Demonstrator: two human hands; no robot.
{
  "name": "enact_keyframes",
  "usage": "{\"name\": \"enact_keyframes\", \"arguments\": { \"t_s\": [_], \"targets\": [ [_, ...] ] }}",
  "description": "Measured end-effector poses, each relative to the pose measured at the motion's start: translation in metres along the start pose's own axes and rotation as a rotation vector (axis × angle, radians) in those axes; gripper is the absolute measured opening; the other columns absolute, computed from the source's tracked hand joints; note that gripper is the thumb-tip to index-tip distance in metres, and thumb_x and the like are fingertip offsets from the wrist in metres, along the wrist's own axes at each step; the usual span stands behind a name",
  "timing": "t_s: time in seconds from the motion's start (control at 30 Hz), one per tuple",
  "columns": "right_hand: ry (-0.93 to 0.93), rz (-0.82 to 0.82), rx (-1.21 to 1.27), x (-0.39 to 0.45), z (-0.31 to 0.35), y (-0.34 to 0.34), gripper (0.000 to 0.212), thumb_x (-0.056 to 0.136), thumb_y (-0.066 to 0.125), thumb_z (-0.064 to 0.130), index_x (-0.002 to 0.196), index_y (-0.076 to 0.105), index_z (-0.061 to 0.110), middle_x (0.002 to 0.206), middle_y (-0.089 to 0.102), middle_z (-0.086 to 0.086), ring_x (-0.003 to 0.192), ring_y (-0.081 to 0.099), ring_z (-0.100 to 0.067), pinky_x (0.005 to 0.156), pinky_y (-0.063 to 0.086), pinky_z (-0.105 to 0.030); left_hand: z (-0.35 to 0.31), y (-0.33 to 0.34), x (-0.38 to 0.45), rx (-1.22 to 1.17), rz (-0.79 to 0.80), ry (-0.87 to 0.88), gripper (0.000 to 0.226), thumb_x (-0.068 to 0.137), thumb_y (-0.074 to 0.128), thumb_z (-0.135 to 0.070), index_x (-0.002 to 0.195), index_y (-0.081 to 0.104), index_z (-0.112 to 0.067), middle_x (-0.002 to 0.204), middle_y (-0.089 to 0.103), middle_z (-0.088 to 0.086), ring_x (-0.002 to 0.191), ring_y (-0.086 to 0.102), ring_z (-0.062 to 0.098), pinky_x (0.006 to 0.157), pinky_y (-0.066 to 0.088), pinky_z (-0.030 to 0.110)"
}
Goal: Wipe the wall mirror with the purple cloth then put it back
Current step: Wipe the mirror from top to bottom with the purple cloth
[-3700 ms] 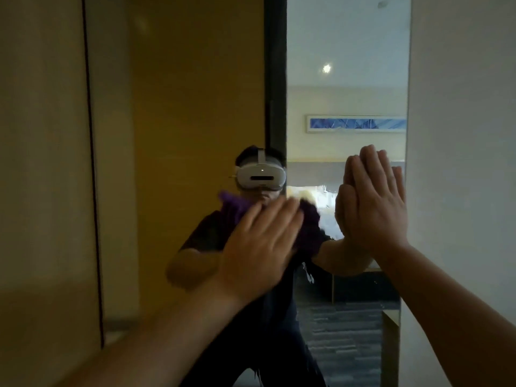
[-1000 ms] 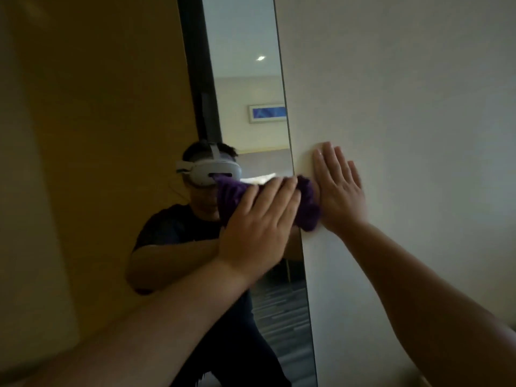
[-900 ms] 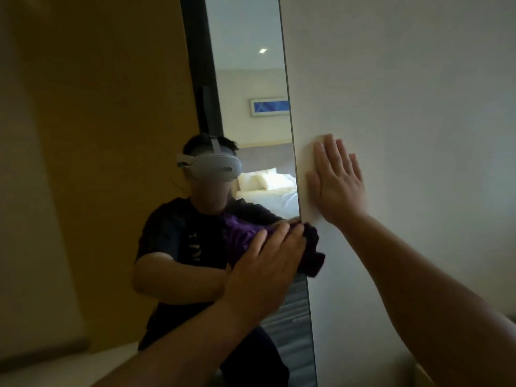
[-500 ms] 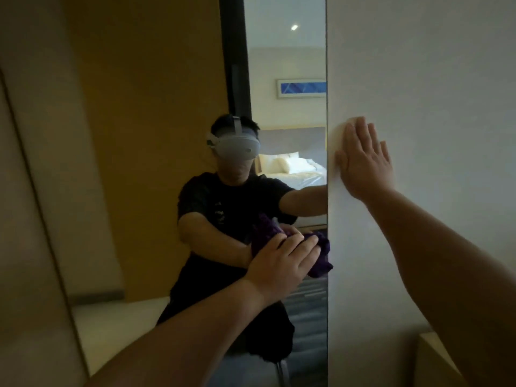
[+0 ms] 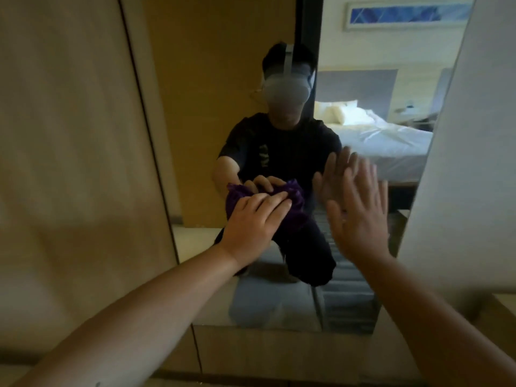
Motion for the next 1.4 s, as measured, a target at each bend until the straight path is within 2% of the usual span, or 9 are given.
{"name": "enact_keyframes", "arguments": {
  "t_s": [0.07,0.2,0.33,0.6,0.87,1.0,1.13,1.27,1.4],
  "targets": [
    [-0.099,0.064,-0.015,-0.022,0.018,0.034,0.065,0.099,0.036,0.040,0.157,0.019,0.015,0.166,0.000,-0.010,0.153,-0.002,-0.029,0.123,0.004,-0.054,0.017,-0.013,-0.026,-0.003,-0.020,-0.067,0.036,0.093,0.062,-0.007,0.129,0.061,-0.008,0.135,0.058,0.009,0.116,0.055,0.029,0.090,0.045,0.044],
    [-0.257,0.050,-0.023,-0.022,0.052,0.059,0.061,0.098,0.043,0.035,0.152,0.031,0.010,0.164,0.013,-0.014,0.153,0.006,-0.031,0.121,0.009,-0.058,0.047,-0.038,-0.062,0.019,-0.052,-0.145,0.039,0.089,0.063,-0.006,0.128,0.060,-0.006,0.133,0.058,0.011,0.115,0.053,0.031,0.094,0.043,0.045],
    [-0.355,0.040,-0.156,-0.006,0.073,0.069,0.062,0.097,0.047,0.033,0.151,0.034,0.005,0.162,0.017,-0.016,0.152,0.003,-0.031,0.122,0.005,-0.057,0.074,-0.053,-0.072,0.052,-0.079,-0.175,0.037,0.091,0.056,-0.009,0.128,0.060,-0.006,0.134,0.058,0.010,0.116,0.055,0.032,0.094,0.044,0.047],
    [-0.364,0.125,-0.319,0.001,0.082,0.085,0.064,0.099,0.038,0.037,0.154,0.026,0.006,0.165,0.011,-0.015,0.153,0.002,-0.030,0.120,0.010,-0.059,0.106,-0.063,-0.063,0.086,-0.117,-0.122,0.040,0.090,0.065,-0.006,0.129,0.059,-0.007,0.134,0.058,0.008,0.118,0.054,0.030,0.095,0.041,0.045],
    [-0.334,0.092,-0.343,0.000,0.083,0.103,0.063,0.102,0.033,0.043,0.154,0.027,0.009,0.165,0.012,-0.013,0.153,0.002,-0.029,0.122,0.002,-0.055,0.134,-0.058,-0.042,0.140,-0.192,-0.060,0.041,0.089,0.067,-0.007,0.128,0.059,-0.008,0.133,0.059,0.008,0.118,0.053,0.029,0.094,0.042,0.045],
    [-0.359,0.026,-0.356,0.001,0.078,0.111,0.059,0.104,0.038,0.039,0.154,0.030,0.009,0.164,0.015,-0.012,0.153,0.004,-0.029,0.122,0.002,-0.054,0.156,-0.059,-0.014,0.176,-0.272,-0.013,0.043,0.090,0.071,-0.014,0.130,0.056,-0.011,0.135,0.058,0.007,0.122,0.053,0.027,0.096,0.042,0.044],
    [-0.406,-0.153,-0.309,0.002,0.073,0.121,0.053,0.102,0.047,0.034,0.148,0.042,0.008,0.159,0.028,-0.014,0.149,0.021,-0.031,0.122,0.010,-0.055,0.160,-0.044,-0.008,0.225,-0.265,0.021,0.047,0.094,0.063,-0.018,0.139,0.048,-0.012,0.146,0.049,0.008,0.136,0.043,0.028,0.106,0.037,0.046],
    [-0.426,-0.226,-0.324,0.002,0.069,0.130,0.054,0.100,0.050,0.033,0.147,0.045,0.008,0.158,0.029,-0.013,0.149,0.023,-0.032,0.122,0.008,-0.054,0.143,-0.011,-0.049,0.236,-0.257,0.028,0.047,0.094,0.063,-0.023,0.139,0.053,-0.011,0.148,0.046,0.008,0.140,0.040,0.028,0.111,0.035,0.048],
    [-0.444,-0.257,-0.313,0.003,0.066,0.134,0.055,0.099,0.051,0.034,0.148,0.044,0.008,0.157,0.031,-0.014,0.149,0.023,-0.032,0.121,0.010,-0.055,0.123,0.026,-0.110,0.229,-0.266,0.068,0.059,0.090,0.066,-0.026,0.144,0.046,-0.015,0.149,0.045,0.005,0.139,0.041,0.026,0.109,0.036,0.046]
  ]
}}
Point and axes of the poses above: each hand's wrist, its own x-axis towards the middle knuckle, its own y-axis out of the palm, z = x × y, the point moved 1 cm from there along x, towards the middle knuckle
